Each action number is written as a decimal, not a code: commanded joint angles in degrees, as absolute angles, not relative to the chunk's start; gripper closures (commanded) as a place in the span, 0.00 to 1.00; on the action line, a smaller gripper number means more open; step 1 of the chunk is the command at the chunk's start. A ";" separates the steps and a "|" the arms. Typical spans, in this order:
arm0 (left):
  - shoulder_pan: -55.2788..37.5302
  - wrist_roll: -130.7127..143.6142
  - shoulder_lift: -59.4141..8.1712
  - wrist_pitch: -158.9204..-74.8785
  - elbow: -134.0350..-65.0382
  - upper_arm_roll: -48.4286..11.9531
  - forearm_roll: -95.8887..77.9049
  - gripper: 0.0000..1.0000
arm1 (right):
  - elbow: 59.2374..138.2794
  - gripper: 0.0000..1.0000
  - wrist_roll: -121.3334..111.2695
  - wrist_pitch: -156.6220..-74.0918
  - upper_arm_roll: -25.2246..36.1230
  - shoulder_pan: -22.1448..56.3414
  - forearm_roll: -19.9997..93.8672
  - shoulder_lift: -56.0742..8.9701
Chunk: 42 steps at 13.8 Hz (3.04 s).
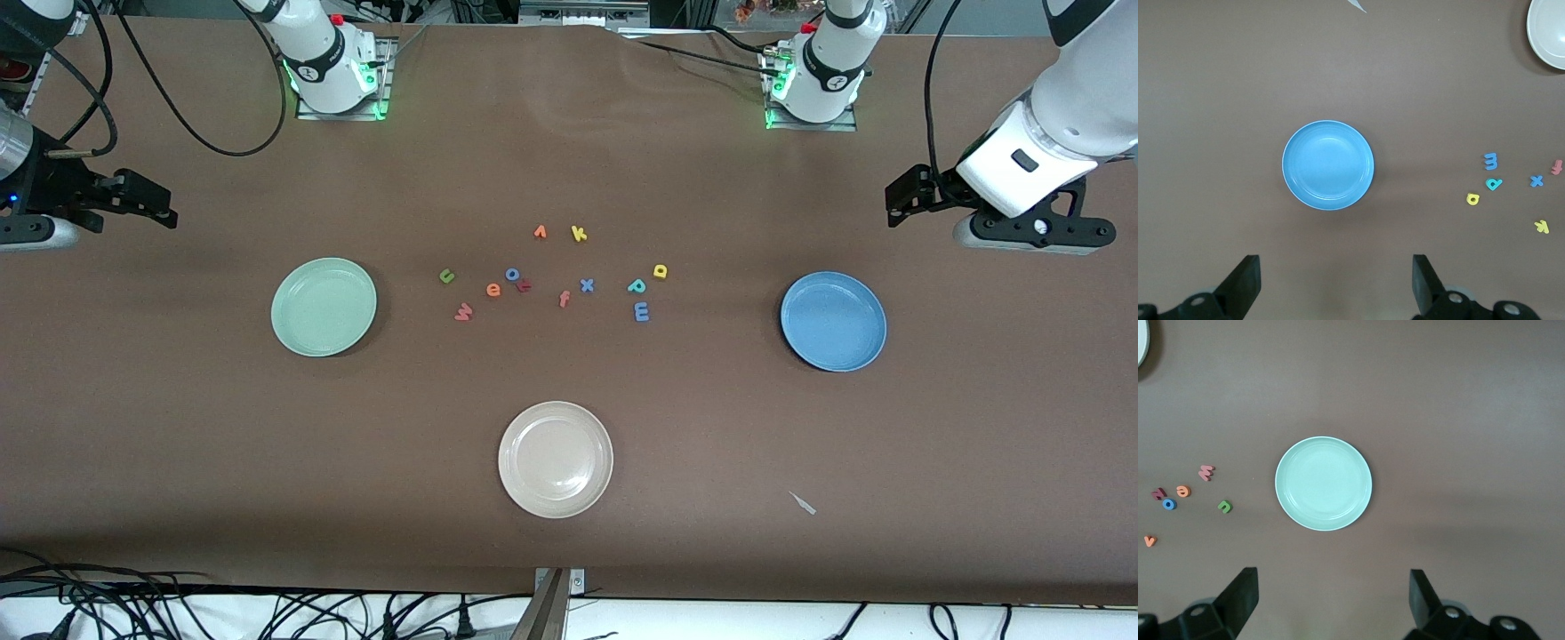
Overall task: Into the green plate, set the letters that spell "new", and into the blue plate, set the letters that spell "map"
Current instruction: 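Move the left gripper from rest toward the scattered foam letters, then grasp the blue m with the left gripper while the right gripper reaches the letters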
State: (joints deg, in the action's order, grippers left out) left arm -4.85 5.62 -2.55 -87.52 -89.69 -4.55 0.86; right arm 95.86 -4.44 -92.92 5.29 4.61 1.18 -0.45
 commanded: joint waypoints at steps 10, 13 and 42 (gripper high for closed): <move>-10.53 3.60 -14.90 -87.45 -88.33 -6.50 -0.79 0.00 | 96.68 0.00 -3.87 -92.20 5.27 4.48 1.76 0.97; -14.93 3.95 -24.32 -94.10 -87.45 -6.86 -1.05 0.00 | 96.24 0.00 -3.87 -92.72 5.27 4.48 1.49 0.62; -27.86 26.98 -36.47 -143.17 -107.58 -7.29 -6.06 0.66 | 92.46 0.00 10.95 -99.13 4.75 18.97 2.37 -10.97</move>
